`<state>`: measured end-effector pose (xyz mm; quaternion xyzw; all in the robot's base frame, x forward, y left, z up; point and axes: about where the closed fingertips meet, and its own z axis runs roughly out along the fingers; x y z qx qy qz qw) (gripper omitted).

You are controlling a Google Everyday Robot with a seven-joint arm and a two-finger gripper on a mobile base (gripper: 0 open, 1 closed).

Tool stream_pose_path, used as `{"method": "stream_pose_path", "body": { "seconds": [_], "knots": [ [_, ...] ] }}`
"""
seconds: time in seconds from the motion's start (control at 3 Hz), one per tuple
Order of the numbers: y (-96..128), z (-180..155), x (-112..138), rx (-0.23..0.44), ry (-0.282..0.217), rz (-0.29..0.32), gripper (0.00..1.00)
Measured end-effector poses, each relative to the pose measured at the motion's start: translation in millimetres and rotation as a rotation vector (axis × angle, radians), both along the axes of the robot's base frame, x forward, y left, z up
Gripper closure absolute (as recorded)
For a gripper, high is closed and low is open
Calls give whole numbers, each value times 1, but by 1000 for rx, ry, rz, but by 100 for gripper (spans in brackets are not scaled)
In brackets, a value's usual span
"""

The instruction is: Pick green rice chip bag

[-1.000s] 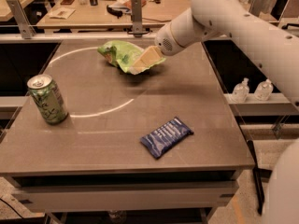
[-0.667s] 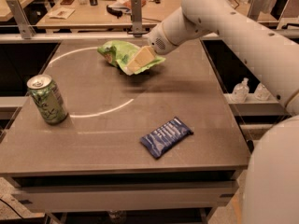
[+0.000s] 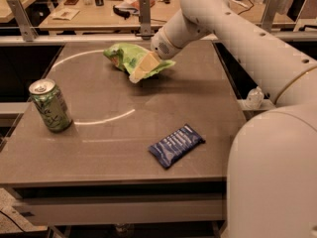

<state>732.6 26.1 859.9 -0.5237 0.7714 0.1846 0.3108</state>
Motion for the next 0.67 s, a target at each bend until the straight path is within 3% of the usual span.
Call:
{"method": "stream_pose_path", "body": {
  "seconds": [0.67],
  "knots": [
    [14, -28, -6, -40, 89, 58, 0]
  ]
}}
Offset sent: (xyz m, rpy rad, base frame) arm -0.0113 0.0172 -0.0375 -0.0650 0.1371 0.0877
